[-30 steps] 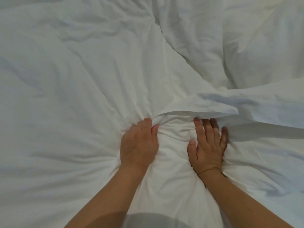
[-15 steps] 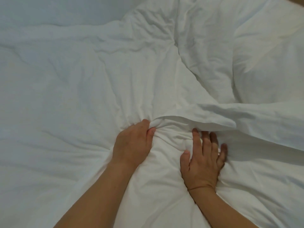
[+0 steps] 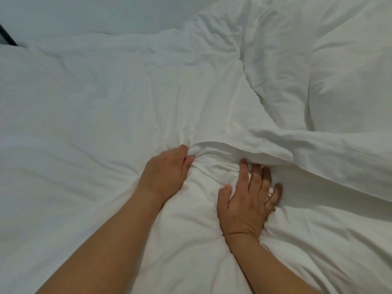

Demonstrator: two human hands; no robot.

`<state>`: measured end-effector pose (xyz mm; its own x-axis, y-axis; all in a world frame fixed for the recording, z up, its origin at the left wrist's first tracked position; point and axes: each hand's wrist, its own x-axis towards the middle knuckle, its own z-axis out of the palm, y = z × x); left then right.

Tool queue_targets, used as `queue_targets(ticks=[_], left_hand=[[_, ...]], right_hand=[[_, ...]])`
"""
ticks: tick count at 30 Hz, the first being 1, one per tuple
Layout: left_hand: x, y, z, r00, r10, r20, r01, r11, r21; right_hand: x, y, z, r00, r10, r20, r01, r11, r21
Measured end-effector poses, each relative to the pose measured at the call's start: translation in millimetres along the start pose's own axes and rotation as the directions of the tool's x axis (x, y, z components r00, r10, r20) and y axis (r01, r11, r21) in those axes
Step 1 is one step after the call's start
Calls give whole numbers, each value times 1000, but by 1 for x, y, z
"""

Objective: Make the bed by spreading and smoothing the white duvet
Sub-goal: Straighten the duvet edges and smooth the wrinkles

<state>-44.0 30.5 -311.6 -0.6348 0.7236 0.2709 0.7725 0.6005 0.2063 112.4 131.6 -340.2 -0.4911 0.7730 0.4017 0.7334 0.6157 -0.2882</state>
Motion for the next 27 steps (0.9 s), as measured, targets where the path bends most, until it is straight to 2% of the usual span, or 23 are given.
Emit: queue_targets(ticks=[8, 15, 17, 18, 19, 20, 21, 22, 23, 24, 25, 27], left_hand=[[5, 14, 2, 994, -32, 107, 17, 989, 145], [15, 7, 11, 984, -24, 174, -2, 990, 144], [14, 7, 6, 980, -26, 199, 2, 993, 120], [14, 8, 2, 975, -35, 219, 13, 994, 104], [14, 11, -3, 965, -55, 256, 31, 995, 98], [14, 14, -10, 949, -75, 305, 46, 994, 103], [15, 17, -18, 926, -105, 363, 62, 990, 128], [18, 22, -27, 904, -134, 406, 74, 984, 160], [21, 27, -37, 890, -159, 427, 81, 977, 196], [24, 34, -46, 893, -167, 417, 82, 973, 215], [27, 43, -55, 907, -149, 394, 70, 975, 209], [30, 67, -75, 939, -35, 342, 24, 999, 37]], right_hand=[[2, 4, -10, 1000, -9, 20, 7, 995, 99], [3, 4, -9, 998, -5, 66, -3, 994, 112], [3, 4, -20, 991, 2, 131, -28, 980, 197], [3, 5, -27, 987, 27, 161, -75, 953, 294], [3, 7, -36, 975, 88, 205, -175, 875, 451], [5, 7, -53, 937, 178, 300, -336, 695, 636], [8, 7, -74, 867, 279, 414, -498, 421, 759], [13, 8, -94, 774, 363, 519, -596, 140, 791], [18, 12, -115, 676, 403, 617, -648, -73, 758], [23, 18, -138, 601, 391, 697, -671, -228, 706], [27, 27, -159, 563, 347, 750, -686, -310, 658], [32, 51, -197, 575, 292, 765, -673, -363, 644]])
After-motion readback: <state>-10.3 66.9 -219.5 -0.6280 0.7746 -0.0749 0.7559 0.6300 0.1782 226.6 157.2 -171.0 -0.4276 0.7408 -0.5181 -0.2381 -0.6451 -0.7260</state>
